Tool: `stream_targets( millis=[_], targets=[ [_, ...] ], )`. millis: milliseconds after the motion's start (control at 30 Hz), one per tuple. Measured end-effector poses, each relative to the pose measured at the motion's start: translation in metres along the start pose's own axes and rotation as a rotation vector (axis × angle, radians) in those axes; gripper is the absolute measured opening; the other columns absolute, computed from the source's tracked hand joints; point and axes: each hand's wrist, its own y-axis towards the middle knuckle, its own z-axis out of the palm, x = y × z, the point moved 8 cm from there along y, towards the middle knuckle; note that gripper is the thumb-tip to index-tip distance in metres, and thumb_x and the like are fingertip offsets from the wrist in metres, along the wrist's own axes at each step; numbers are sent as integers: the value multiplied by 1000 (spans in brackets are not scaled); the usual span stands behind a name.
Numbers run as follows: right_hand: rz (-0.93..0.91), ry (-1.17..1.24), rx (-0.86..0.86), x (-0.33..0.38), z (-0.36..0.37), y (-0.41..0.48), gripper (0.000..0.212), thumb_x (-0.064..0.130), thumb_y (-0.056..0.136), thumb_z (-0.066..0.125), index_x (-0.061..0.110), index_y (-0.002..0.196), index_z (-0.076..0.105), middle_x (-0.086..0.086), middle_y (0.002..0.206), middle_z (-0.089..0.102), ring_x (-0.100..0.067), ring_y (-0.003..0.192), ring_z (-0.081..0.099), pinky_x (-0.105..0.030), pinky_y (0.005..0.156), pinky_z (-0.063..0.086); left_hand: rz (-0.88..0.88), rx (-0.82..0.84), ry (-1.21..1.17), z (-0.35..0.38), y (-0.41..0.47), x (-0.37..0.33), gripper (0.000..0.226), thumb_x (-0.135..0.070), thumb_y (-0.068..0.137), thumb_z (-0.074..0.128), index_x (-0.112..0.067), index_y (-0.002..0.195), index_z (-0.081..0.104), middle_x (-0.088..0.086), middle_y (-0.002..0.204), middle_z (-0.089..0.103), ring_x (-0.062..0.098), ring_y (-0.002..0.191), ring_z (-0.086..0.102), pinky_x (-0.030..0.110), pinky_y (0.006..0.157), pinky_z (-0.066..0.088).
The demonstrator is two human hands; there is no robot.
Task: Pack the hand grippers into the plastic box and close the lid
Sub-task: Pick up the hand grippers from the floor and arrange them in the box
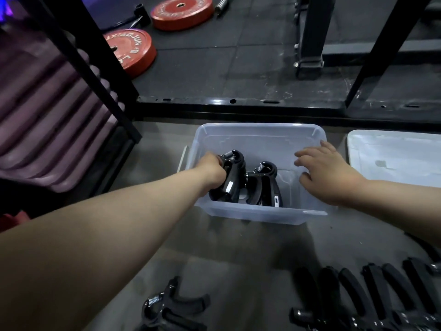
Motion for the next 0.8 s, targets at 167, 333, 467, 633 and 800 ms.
stream_targets(
  millis=[167,333,467,633,800],
  targets=[
    [10,-12,15,1,-2,1,45,29,89,45,19,130,60,2,146,47,-16,142,31,-35,121,-2,13,72,437,15,0,-1,46,-11,80,60,-9,124,45,13,119,53,37,104,59,41,84,51],
    [5,-12,10,2,-3,0,43,26,89,48,20,129,61,3,145,47,-15,141,31,-35,121,-3,33,89,439,17,4,0,39,-12,84,58,-9,120,44,11,113,58,33,100,60,39,84,51],
    [7,-17,15,3,-2,-1,42,28,89,48,21,128,61,4,144,48,-15,140,32,-34,120,-5,83,45,477,15,4,-3,29,-8,84,55,-10,112,47,10,107,58,33,99,60,40,84,51],
    [4,-38,20,5,-3,-1,42,27,88,47,20,127,62,3,143,49,-15,139,33,-34,120,-6,109,4,488,14,6,-6,26,-9,86,52,-11,112,49,10,109,59,33,96,60,41,81,50],
    [2,-57,43,6,-4,-1,43,26,89,47,19,128,61,2,144,48,-17,140,31,-34,119,-6,110,31,471,16,-3,-8,34,-16,83,52,-10,116,49,13,117,53,34,95,60,42,79,53]
  ],
)
